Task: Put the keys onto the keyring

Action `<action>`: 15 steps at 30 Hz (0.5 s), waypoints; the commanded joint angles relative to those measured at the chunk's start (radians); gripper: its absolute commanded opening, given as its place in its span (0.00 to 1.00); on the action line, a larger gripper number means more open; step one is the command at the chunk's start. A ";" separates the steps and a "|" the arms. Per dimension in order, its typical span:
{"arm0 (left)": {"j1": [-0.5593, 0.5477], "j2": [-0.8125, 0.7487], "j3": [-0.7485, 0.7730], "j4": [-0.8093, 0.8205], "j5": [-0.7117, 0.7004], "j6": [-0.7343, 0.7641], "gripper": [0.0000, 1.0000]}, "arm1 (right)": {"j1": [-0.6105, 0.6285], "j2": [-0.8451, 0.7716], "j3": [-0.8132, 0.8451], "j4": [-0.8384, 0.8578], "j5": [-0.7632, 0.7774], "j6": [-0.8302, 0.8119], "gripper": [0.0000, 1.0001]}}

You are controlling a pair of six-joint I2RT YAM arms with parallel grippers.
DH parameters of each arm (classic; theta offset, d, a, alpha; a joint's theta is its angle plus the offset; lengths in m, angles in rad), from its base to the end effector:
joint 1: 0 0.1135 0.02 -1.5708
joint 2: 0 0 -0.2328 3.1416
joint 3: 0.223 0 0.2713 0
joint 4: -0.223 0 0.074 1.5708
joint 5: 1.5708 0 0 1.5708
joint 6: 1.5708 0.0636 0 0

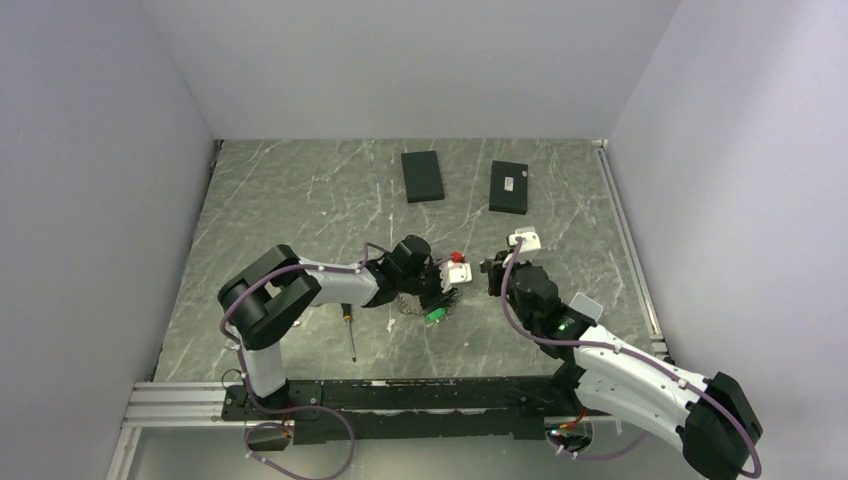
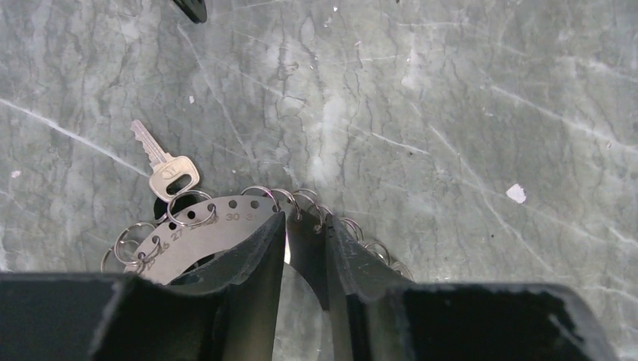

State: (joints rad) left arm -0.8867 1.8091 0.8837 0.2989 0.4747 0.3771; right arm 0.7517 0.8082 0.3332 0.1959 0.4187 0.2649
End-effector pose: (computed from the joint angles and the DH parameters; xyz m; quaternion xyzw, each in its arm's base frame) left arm 0.2226 -0.3189 0.0879 0.5976 0.6353 -0.3141 0.3750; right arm 0.1995 0.1511 0.1778 -0.0669 0.7883 0.1415 0.5951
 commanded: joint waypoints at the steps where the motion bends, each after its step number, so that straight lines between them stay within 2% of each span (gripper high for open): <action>1: -0.001 -0.020 -0.024 0.093 -0.011 -0.115 0.35 | 0.006 -0.016 -0.003 0.058 0.019 -0.001 0.00; 9: -0.019 -0.072 -0.029 0.033 -0.048 -0.102 0.45 | 0.010 -0.013 -0.003 0.067 0.013 -0.003 0.00; 15: -0.023 -0.096 -0.019 0.023 -0.040 -0.079 0.47 | 0.010 -0.011 -0.003 0.067 0.010 -0.001 0.00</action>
State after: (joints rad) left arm -0.9039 1.7702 0.8570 0.3237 0.4290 0.2924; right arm 0.7563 0.8051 0.3317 0.2111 0.4183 0.2649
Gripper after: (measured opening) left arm 0.469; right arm 0.011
